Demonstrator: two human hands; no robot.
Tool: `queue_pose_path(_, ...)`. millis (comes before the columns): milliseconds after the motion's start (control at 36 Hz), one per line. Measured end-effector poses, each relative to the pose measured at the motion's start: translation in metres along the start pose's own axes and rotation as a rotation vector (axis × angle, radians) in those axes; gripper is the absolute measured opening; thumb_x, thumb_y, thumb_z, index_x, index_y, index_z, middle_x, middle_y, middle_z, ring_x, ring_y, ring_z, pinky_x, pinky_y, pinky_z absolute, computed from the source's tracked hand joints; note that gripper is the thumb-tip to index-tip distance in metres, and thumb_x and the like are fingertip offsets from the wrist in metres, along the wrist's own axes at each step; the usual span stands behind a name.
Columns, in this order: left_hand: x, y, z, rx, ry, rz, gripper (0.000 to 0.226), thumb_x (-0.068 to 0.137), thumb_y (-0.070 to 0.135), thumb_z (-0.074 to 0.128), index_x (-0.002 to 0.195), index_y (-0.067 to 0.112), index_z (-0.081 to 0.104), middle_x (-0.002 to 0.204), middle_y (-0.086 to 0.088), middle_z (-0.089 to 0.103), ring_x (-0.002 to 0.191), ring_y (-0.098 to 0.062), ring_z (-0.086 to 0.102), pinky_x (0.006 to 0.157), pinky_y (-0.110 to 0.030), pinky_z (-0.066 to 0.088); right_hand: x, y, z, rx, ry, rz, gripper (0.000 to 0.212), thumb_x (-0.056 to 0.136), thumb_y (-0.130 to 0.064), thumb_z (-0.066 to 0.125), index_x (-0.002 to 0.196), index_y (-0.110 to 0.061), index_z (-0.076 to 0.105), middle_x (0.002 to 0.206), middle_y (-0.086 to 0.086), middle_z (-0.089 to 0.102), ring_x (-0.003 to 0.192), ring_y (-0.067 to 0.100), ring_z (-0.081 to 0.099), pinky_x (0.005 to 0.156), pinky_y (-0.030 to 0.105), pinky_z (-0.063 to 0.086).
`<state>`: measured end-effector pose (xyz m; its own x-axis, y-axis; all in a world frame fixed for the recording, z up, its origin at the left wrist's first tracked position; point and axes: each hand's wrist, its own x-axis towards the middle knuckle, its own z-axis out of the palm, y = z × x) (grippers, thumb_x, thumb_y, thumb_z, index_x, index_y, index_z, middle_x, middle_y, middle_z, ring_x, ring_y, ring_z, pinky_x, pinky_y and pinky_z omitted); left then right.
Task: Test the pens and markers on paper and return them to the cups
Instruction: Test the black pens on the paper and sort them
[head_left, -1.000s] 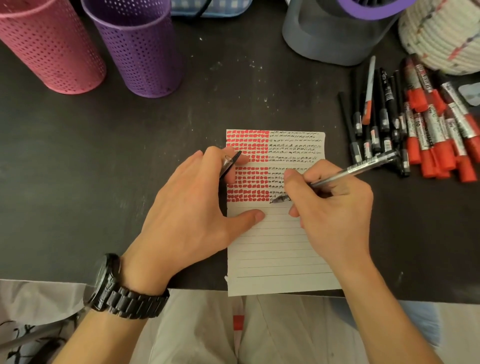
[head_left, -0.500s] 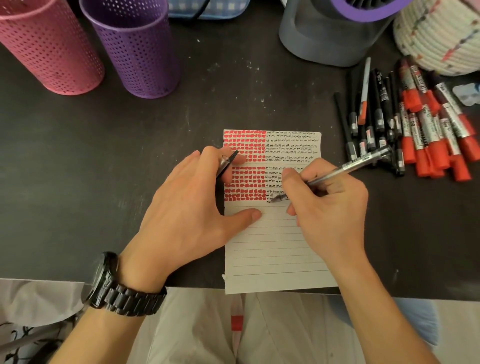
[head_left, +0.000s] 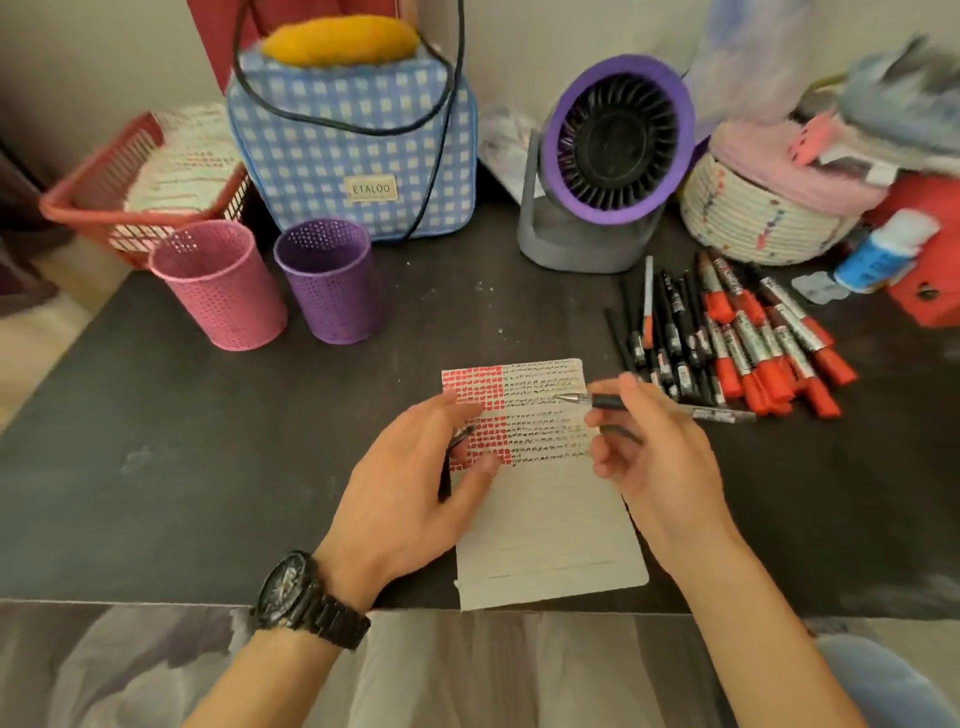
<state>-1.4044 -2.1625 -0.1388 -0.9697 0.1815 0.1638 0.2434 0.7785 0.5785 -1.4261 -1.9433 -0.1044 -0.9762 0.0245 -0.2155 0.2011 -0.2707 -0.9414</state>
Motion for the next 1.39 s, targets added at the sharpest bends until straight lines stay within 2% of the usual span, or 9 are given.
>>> queue_pose_path(83,-0.007,0.005,-0.005,0.004,0.067,0.053,0.029,0.105,0.046,0.029,0.106,0.031,0.054,0.099,0.017,0.057,0.091,-0.004,0.051,0.082,-0.034,0.046,-0.021,-0.006,-0.010,0.101,-0.061,0.025,0.028,0.096,-0.034,0.058,0.104,-0.017,0.079,0.090,0.008,0.071,0.065,0.016,0.061,0.056,0.026,0.050)
queue_pose_path(139,-0.011,0.009,-0.007,0.021,0.070,0.058,0.029,0.104,0.047,0.024,0.101,0.033,0.050,0.089,0.019,0.052,0.082,-0.006,0.049,0.074,-0.037,0.047,-0.034,-0.009,-0.015,0.104,-0.073,0.018,0.028,0.096,-0.031,0.056,0.104,-0.016,0.078,0.091,0.011,0.072,0.064,0.018,0.060,0.056,0.028,0.051)
queue_pose_path(278,-0.017,0.034,-0.015,0.020,0.078,0.157,0.028,0.104,0.054,0.031,0.124,0.043,0.048,0.110,0.045,0.046,0.098,0.007,0.054,0.079,-0.010,0.044,-0.060,-0.018,-0.020,0.136,-0.037,-0.050,0.021,0.088,-0.029,0.063,0.098,-0.011,0.063,0.089,0.021,0.074,0.056,0.021,0.059,0.049,0.028,0.050)
queue_pose_path(361,-0.019,0.049,-0.020,0.010,0.124,0.205,0.027,0.102,0.049,0.046,0.124,0.038,0.056,0.106,0.038,0.051,0.094,0.005,0.056,0.078,-0.007,0.043,-0.073,-0.024,-0.021,0.137,-0.021,-0.104,0.028,0.081,-0.032,0.064,0.096,-0.008,0.059,0.085,0.022,0.073,0.054,0.020,0.058,0.047,0.028,0.049)
queue_pose_path(444,-0.019,0.065,-0.024,0.007,0.166,0.218,0.028,0.098,0.048,0.050,0.119,0.034,0.061,0.100,0.032,0.054,0.088,0.003,0.056,0.076,-0.004,0.041,-0.081,-0.028,-0.024,0.153,-0.020,-0.128,0.010,0.094,-0.018,0.058,0.093,-0.008,0.059,0.081,0.021,0.072,0.053,0.021,0.058,0.047,0.028,0.048)
queue_pose_path(806,-0.025,0.098,-0.027,0.055,0.145,0.321,0.028,0.092,0.044,0.057,0.111,0.028,0.071,0.096,0.018,0.068,0.078,0.002,0.056,0.066,-0.008,0.044,-0.096,-0.027,-0.030,0.031,-0.030,-0.135,0.011,0.102,-0.005,0.049,0.098,-0.001,0.058,0.078,0.019,0.073,0.058,0.019,0.061,0.053,0.027,0.052)
queue_pose_path(917,-0.026,0.100,-0.021,0.068,0.171,0.398,0.022,0.091,0.038,0.063,0.109,0.028,0.072,0.094,0.018,0.068,0.079,0.001,0.057,0.064,-0.021,0.055,-0.099,-0.023,-0.029,-0.042,-0.034,-0.139,0.012,0.103,-0.007,0.050,0.094,-0.003,0.058,0.077,0.018,0.073,0.060,0.019,0.061,0.055,0.027,0.052)
queue_pose_path(1111,-0.029,0.097,-0.012,0.023,0.118,0.403,0.030,0.093,0.047,0.062,0.115,0.032,0.074,0.090,0.019,0.067,0.079,-0.002,0.059,0.064,-0.026,0.055,-0.104,-0.016,-0.031,-0.069,0.047,-0.218,0.012,0.086,-0.033,0.069,0.086,-0.022,0.076,0.077,0.014,0.075,0.064,0.016,0.066,0.061,0.027,0.056)
queue_pose_path(1389,-0.028,0.081,-0.013,0.106,-0.010,0.457,0.034,0.095,0.053,0.053,0.117,0.036,0.073,0.090,0.020,0.066,0.081,-0.006,0.062,0.060,-0.029,0.056,-0.103,-0.003,-0.036,-0.091,-0.018,-0.148,0.016,0.082,-0.035,0.071,0.087,-0.021,0.078,0.080,0.016,0.076,0.063,0.015,0.065,0.059,0.025,0.055)
